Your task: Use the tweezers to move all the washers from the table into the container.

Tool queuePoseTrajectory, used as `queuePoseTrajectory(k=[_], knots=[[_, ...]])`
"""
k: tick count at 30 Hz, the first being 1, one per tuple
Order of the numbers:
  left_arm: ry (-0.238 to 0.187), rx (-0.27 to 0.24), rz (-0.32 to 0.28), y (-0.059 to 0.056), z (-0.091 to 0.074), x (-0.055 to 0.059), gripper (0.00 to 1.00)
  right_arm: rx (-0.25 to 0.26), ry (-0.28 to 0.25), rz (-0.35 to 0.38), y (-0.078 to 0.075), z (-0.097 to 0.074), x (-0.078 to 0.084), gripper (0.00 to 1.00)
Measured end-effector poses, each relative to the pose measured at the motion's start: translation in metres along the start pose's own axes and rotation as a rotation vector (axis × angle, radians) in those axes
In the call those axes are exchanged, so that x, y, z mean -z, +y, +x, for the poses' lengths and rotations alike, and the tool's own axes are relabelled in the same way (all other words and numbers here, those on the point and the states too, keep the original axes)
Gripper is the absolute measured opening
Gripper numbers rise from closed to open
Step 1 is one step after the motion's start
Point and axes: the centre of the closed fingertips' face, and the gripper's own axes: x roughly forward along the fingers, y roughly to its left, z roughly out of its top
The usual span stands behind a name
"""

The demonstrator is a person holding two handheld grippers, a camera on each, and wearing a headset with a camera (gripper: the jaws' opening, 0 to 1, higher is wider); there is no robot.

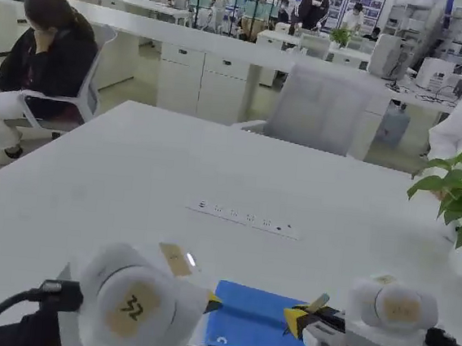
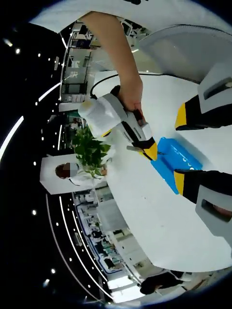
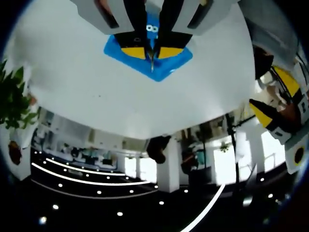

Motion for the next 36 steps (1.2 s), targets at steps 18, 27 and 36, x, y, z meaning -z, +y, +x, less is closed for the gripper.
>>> queuePoseTrajectory(k=[18, 27, 36], knots=[[-0.067, 0.392, 0.026, -0.036, 0.026, -0.035, 0.11, -0.354, 0.031, -0.139, 0.090, -0.044, 0.003, 0.03], [-0.014, 0.552, 0.149, -0.063, 0.030, -0.021, 0.03, -0.444, 0.077, -0.218, 0.109, -0.049, 0.015, 0.03], [-0.021, 0.593, 0.271, -0.068, 0.029, -0.014, 0.00, -0.449, 0.126, -0.264, 0.104, -0.049, 0.030, 0.03]])
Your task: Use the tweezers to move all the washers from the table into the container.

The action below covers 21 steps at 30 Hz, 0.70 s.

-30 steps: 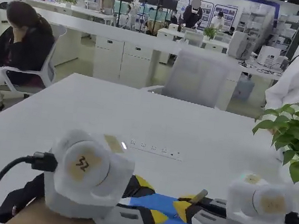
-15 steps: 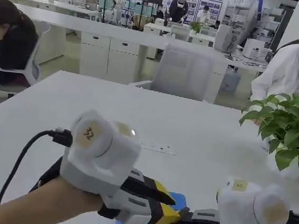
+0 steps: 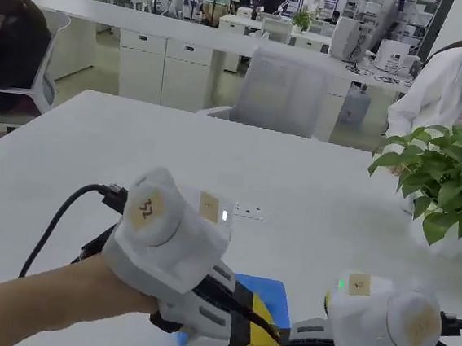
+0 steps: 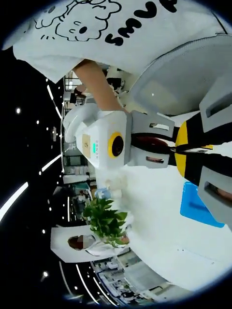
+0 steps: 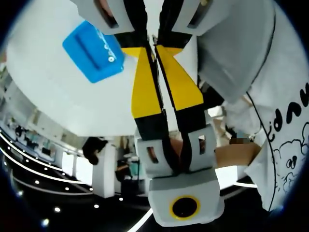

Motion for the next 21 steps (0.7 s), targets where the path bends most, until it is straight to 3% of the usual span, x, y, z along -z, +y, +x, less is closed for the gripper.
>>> queuePoseTrajectory(k=[3, 7, 11, 18, 21], knots=[[0.019, 0.001, 0.025, 0.000, 0.003, 0.006, 0.00, 0.001, 0.043, -0.033, -0.002, 0.002, 0.009, 0.04], [0.053, -0.022, 0.101, 0.001, 0.012, 0.017, 0.00, 0.009, 0.132, -0.100, -0.008, 0.008, 0.024, 0.04], [0.063, -0.044, 0.107, 0.004, 0.023, 0.033, 0.00, 0.008, 0.195, -0.128, -0.013, 0.017, 0.042, 0.04], [0.045, -0.064, 0.090, 0.005, 0.038, 0.065, 0.00, -0.021, 0.257, -0.117, -0.014, 0.035, 0.070, 0.04], [0.051, -0.068, 0.100, 0.007, 0.043, 0.074, 0.00, -0.009, 0.295, -0.135, -0.015, 0.042, 0.082, 0.04]])
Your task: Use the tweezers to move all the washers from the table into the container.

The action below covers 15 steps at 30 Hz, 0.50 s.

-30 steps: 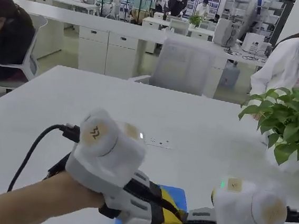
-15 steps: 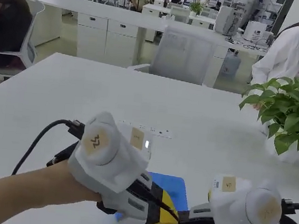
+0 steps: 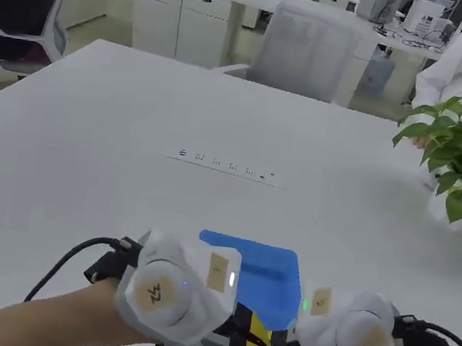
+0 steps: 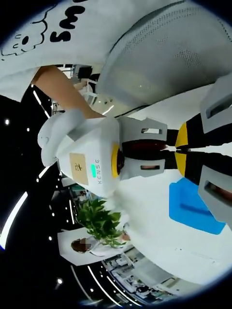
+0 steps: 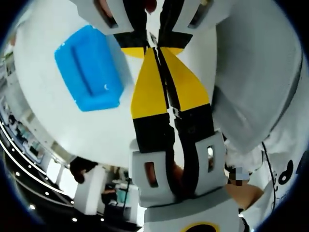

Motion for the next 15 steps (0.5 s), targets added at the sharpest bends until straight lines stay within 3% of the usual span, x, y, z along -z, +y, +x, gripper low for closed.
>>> queuePoseTrajectory(k=[5, 10, 15], knots=[[0.026, 0.004, -0.023, -0.001, 0.010, 0.021, 0.00, -0.005, 0.054, 0.000, 0.001, 0.014, 0.013, 0.04], [0.047, 0.015, -0.094, -0.004, 0.013, 0.043, 0.00, -0.018, 0.079, 0.006, 0.004, 0.024, 0.023, 0.05], [0.049, -0.002, -0.132, -0.003, 0.014, 0.058, 0.00, -0.031, 0.118, -0.058, 0.005, 0.032, 0.028, 0.04]])
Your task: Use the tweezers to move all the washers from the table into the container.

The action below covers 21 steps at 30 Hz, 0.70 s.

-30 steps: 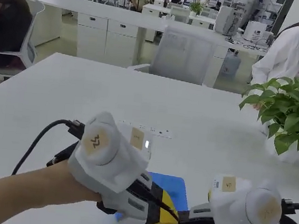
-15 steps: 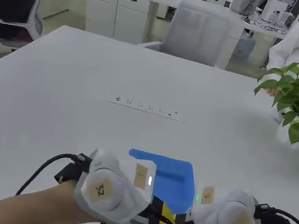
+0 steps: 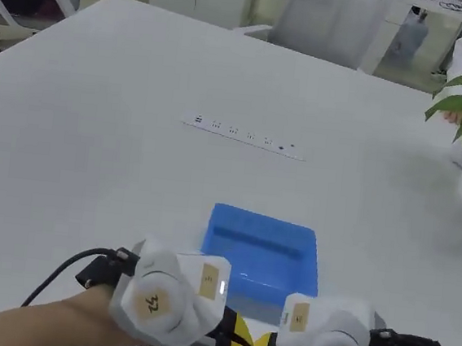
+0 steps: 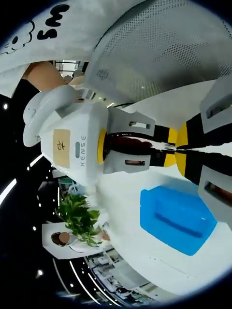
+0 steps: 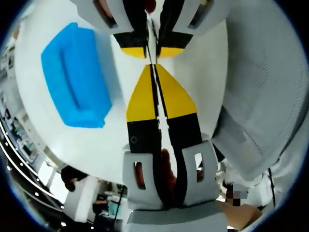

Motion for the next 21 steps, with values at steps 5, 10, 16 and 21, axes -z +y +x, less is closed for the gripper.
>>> queuePoseTrajectory(k=[5, 10, 16, 21], knots=[[0.029, 0.006, -0.045, -0.002, 0.004, 0.022, 0.00, -0.025, 0.012, 0.015, 0.000, 0.011, 0.003, 0.05], [0.056, -0.001, -0.088, -0.001, 0.011, 0.037, 0.00, -0.032, 0.020, -0.008, 0.003, 0.013, 0.005, 0.04], [0.052, -0.010, -0.102, -0.002, 0.015, 0.040, 0.00, -0.044, 0.001, -0.006, 0.001, 0.013, 0.004, 0.04], [0.072, 0.011, -0.209, -0.007, 0.015, 0.044, 0.00, -0.053, -0.002, -0.006, 0.001, 0.013, 0.003, 0.07]])
